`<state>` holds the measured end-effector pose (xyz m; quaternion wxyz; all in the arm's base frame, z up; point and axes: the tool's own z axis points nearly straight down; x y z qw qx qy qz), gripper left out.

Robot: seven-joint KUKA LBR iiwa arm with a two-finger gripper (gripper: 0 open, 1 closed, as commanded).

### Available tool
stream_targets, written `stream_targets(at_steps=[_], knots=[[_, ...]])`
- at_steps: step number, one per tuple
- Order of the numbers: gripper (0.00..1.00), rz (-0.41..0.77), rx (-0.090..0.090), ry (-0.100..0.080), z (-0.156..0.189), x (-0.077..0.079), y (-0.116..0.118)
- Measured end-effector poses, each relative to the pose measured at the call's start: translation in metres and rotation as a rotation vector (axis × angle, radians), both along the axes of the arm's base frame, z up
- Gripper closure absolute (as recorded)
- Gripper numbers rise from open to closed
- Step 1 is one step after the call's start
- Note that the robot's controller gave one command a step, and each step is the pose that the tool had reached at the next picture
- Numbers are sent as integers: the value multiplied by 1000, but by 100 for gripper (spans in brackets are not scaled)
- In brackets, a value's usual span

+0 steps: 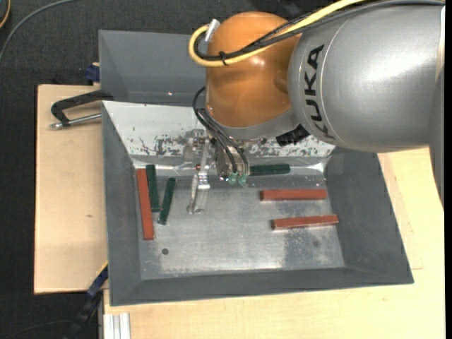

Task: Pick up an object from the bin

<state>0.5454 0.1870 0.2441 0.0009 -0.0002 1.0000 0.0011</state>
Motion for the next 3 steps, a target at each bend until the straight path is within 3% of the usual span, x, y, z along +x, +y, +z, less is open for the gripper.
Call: stream_targets(at_steps=[1, 2, 3], knots=[[0, 304, -3, 4, -110, 51, -4], [0, 41, -2, 6, -176, 55, -28], [0, -38, 2, -2, -173, 54, 17]])
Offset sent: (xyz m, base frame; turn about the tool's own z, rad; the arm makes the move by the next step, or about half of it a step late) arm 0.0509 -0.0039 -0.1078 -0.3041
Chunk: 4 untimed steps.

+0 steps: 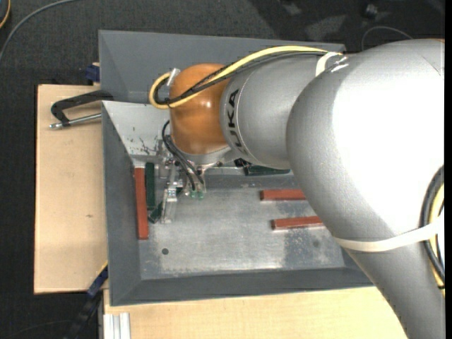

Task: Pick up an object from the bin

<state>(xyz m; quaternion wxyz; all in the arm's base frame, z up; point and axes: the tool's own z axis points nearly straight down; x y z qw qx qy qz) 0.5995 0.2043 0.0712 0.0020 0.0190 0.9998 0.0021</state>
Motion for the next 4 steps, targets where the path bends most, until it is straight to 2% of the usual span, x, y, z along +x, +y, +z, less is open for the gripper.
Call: stream_targets(at_steps=[1, 2, 3, 4], knots=[[0, -64, -4, 2, 31, -3, -53], [0, 111, -2, 1, -1, -5, -3], [0, 43, -3, 3, 0, -6, -25], [0, 13, 0, -1, 0, -1, -7]])
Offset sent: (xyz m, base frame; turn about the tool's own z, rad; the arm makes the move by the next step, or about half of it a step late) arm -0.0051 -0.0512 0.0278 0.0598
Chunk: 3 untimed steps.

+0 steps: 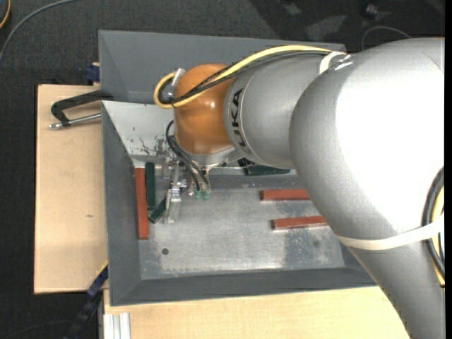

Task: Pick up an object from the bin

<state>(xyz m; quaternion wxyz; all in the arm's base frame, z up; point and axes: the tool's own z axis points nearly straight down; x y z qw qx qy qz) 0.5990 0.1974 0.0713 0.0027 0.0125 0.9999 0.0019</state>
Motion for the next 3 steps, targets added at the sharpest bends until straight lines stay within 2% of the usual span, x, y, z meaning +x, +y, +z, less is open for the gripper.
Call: stream_targets(at_steps=[1, 2, 3], knots=[[0, -156, -1, 3, 0, -4, 25], [0, 37, -3, 1, 0, 1, 25], [0, 208, -6, 5, 0, -9, -49]])
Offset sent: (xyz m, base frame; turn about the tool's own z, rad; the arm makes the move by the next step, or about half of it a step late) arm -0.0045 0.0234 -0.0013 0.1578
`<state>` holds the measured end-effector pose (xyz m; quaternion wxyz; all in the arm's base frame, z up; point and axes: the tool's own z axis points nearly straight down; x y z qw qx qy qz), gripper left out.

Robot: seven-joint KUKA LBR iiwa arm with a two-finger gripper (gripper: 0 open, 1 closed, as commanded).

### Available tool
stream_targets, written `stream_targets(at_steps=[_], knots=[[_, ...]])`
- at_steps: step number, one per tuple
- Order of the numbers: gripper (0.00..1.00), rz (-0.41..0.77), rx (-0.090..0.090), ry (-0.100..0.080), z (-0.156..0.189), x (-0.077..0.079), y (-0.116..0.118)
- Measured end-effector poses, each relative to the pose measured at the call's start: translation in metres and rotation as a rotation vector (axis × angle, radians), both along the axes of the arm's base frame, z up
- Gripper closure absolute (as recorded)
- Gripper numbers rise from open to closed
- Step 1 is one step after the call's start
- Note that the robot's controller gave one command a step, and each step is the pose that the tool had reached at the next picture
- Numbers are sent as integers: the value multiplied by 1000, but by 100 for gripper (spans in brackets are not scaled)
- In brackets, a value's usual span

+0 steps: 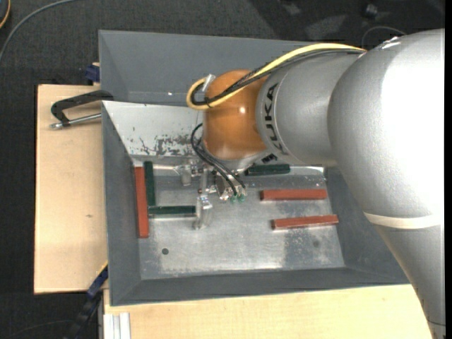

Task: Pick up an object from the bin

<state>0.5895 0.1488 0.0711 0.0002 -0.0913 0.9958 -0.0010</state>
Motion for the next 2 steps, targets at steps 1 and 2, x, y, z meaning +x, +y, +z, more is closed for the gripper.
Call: stream_targets(at_steps=[1, 2], knots=[[100, 3, 3, 0, 0, 0, 3], [100, 20, 6, -14, 145, -5, 15]])
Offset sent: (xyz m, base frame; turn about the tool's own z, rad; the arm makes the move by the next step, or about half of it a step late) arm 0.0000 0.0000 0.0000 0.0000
